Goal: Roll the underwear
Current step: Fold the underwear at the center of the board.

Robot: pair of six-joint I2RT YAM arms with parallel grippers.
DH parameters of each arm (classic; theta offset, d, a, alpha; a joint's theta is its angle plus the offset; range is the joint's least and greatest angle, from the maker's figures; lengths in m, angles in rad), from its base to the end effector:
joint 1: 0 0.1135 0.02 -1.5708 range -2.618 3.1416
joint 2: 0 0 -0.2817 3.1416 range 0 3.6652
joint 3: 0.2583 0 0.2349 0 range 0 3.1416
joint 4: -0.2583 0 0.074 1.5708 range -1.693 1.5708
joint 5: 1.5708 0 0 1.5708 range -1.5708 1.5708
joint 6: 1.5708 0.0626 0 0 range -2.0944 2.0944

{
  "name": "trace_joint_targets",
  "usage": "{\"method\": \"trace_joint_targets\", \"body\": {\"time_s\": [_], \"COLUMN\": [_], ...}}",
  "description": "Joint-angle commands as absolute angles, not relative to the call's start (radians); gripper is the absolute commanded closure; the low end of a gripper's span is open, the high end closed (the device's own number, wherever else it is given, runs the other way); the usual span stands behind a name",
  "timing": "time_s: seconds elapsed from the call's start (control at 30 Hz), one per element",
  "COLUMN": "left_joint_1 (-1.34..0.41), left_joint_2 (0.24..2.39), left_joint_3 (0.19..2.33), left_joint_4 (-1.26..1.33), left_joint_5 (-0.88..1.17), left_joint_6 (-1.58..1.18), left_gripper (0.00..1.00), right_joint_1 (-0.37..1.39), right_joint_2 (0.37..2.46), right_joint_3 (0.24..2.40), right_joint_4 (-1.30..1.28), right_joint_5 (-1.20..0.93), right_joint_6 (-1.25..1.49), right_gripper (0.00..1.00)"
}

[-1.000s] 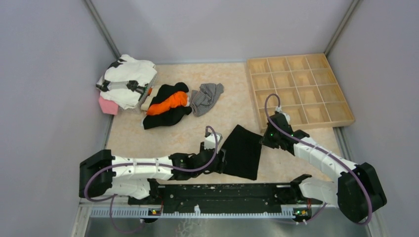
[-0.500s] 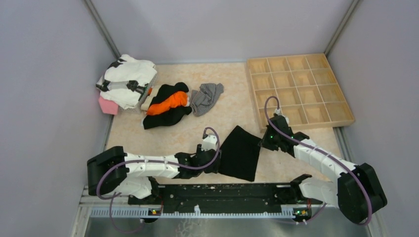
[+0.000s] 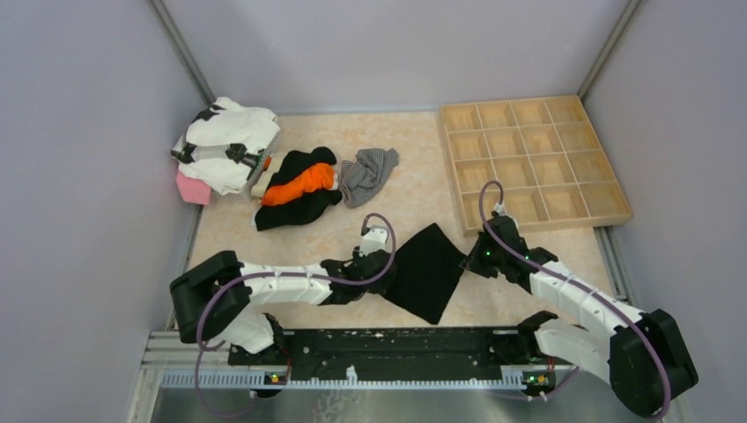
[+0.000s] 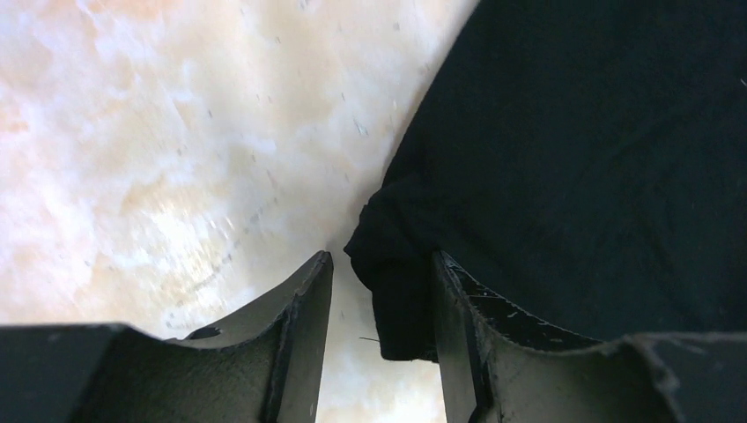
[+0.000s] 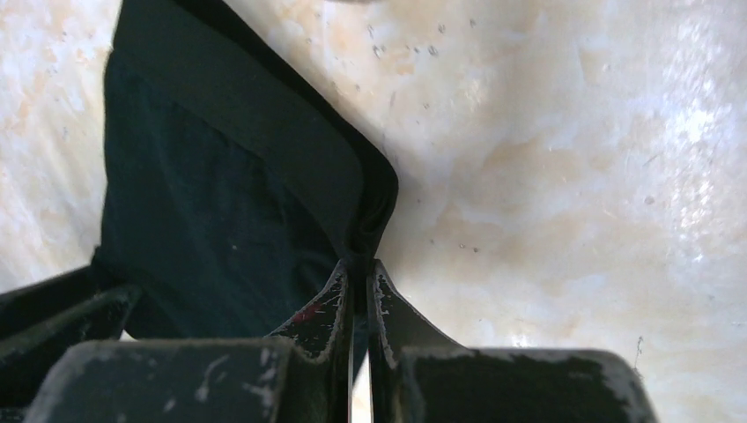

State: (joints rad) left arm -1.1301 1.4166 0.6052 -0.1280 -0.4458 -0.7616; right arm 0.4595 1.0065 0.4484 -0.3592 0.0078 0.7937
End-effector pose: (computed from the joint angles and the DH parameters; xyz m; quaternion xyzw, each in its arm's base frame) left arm 0.1326 -0.2179 0.1631 0.1024 0.9239 -0.1226 0.3476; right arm 0.1587 0.0780 0.1737 0.1588 0.9337 0.1852 0.2622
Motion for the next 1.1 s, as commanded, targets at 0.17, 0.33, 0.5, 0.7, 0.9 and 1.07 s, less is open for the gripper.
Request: {"method": "trace_joint_targets", "body": {"time_s": [0.17, 0.33, 0.5, 0.7, 0.9, 1.07], "left_joint_1": [-1.05, -1.016, -1.023, -1.176, -1.376, -1.481], "left_joint_2": [1.593, 1.603, 1.497, 1.385, 1.398, 1.539], "left_joint_3": [0.771, 0.826, 0.826, 0.824, 0.876, 0.971], "left_joint_4": [-0.289, -0.361, -0.392, -0.454, -0.476, -0.444], "left_joint_5": [-0.624, -0.694, -0.651, -0.729, -0.727, -0.685], "left_joint_6": [-0.633, -0.637, -0.626, -0.61, -0.642, -0.632], "left_gripper": [0.45, 0.41, 0.31, 0.23, 0.23, 0.26], "right_joint_1": [0.451, 0.452, 0.452, 0.452, 0.452, 0.452], "right_joint_2": [0.964, 0.97, 0.969, 1.019, 1.028, 1.021], "right_joint_3": [0.328, 0.292, 0.269, 0.291, 0.279, 0.27], "right_joint_4": [-0.233, -0.159, -0.096, -0.063, -0.044, -0.051], "right_joint_5": [-0.073, -0.05, 0.025, 0.014, 0.002, 0.002], "right_joint_6": [0.913, 0.967, 1.022, 1.016, 1.014, 1.007], "right_gripper": [1.0, 1.0, 1.0, 1.0, 1.0, 1.0]}}
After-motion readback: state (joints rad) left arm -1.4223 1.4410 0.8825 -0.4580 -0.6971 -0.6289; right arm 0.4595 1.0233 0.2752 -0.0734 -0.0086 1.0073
